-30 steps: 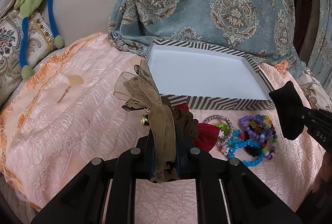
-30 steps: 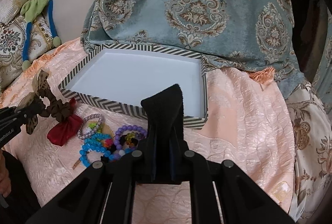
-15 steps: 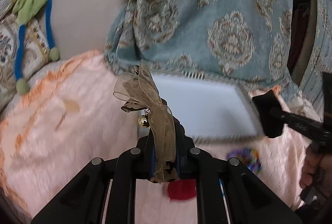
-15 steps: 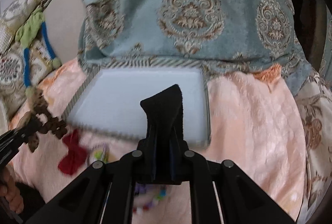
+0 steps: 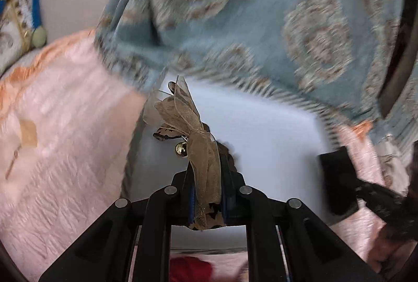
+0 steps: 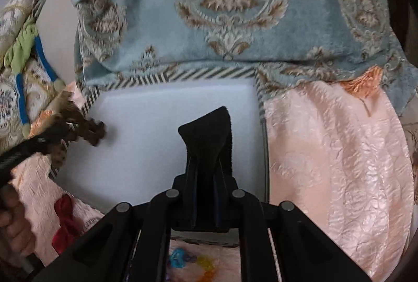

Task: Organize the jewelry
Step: 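Lower both held items into the striped box and open both tools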

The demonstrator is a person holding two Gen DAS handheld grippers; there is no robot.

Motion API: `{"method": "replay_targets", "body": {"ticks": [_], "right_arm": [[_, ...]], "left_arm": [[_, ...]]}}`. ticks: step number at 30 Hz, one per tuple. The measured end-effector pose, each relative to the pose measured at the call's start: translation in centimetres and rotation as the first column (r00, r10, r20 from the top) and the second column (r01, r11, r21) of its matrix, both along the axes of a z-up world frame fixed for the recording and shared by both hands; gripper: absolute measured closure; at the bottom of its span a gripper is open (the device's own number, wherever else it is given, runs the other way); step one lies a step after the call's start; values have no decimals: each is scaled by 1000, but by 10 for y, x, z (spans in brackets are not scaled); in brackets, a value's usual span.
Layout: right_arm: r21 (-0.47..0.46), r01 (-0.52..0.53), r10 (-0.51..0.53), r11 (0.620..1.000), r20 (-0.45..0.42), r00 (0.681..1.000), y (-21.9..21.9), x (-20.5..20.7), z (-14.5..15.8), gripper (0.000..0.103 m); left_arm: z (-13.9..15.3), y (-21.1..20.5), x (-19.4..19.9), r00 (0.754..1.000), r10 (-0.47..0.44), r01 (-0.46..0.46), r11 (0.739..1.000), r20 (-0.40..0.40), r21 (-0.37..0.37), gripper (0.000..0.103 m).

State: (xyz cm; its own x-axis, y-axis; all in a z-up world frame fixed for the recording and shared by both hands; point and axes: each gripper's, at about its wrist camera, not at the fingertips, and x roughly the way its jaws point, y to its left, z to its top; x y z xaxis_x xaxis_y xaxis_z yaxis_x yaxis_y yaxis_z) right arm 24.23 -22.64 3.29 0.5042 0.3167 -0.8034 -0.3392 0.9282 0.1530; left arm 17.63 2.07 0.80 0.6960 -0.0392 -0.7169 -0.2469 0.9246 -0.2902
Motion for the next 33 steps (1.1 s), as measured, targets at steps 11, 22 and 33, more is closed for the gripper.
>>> {"method": "replay_targets", "body": {"ticks": [11,22,33], "right_arm": [[31,41,-40,999,-40,998,-7,3,-9,66],[31,112,-115,993,102,988,-34,-30,34,66],[-21,148,-149,989,-34,988,-75,-116,-16,63]], "left_arm": [[7,-1,-10,1000,-17,17,999,13,27,81],[31,14,-66,997,28,-35,994,74,99,81],[9,-11,-120,999,-34,34,999,2,-22,81]]}}
